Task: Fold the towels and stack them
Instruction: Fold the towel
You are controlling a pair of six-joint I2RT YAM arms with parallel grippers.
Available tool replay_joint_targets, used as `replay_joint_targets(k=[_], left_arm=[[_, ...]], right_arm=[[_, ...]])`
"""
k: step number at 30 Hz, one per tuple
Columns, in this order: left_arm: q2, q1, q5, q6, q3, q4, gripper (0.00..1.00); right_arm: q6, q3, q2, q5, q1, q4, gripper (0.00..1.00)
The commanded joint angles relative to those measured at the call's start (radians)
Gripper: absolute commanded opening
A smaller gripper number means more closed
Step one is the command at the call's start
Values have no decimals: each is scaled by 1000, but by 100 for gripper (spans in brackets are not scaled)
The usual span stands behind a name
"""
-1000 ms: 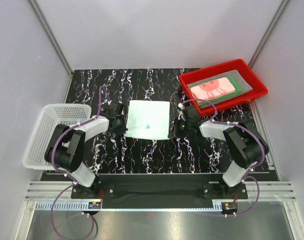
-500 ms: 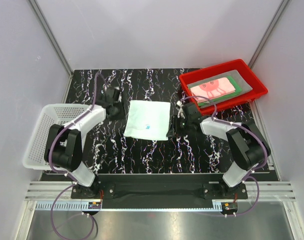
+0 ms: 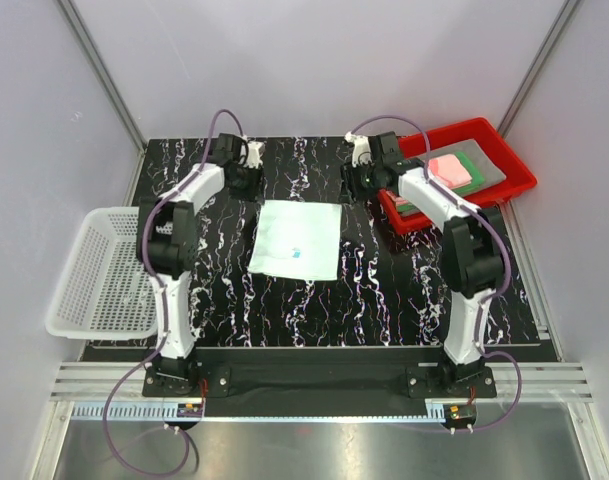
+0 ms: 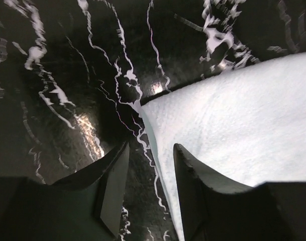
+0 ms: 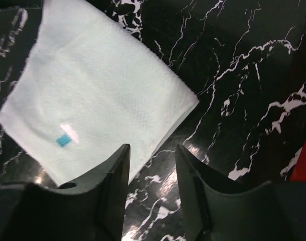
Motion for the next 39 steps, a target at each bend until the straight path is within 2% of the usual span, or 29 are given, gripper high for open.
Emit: replay_joint_targets(k=[1,3,7,8,12,15,19,24,35,39], left_arm=[[109,14,78,107,160,-109,46],[158,29,124,116,241,-142,46],[220,34,178,136,298,-126,48],[252,36,187,153,334,-174,48],[303,37,149,168,441,-238,49],[301,36,139,196,449,-242,49],[320,37,147,250,463,-274,52],[370,33,175,302,532,-345,55],[405,31,221,366,590,-380,61],[425,23,237,386,622,-417,58]], right_arm=[[-197,137,116,-33,-4,-163,48],[-264,220,181,-32,-6,-210,48],[-338,364,287,-47,-15,-269,51],[-351,386,306,-56,-20,-284,51],[-404,486,431,-70,-23,-336,52],[-426,567,505,-104,-35,-393,50],[-443,665,565,-121,-47,-464,42],[-499,728,596,-159,-49,-513,16],[-575,788,616,-225,-47,-556,2],[-578,800,618,-222,-47,-544,0]])
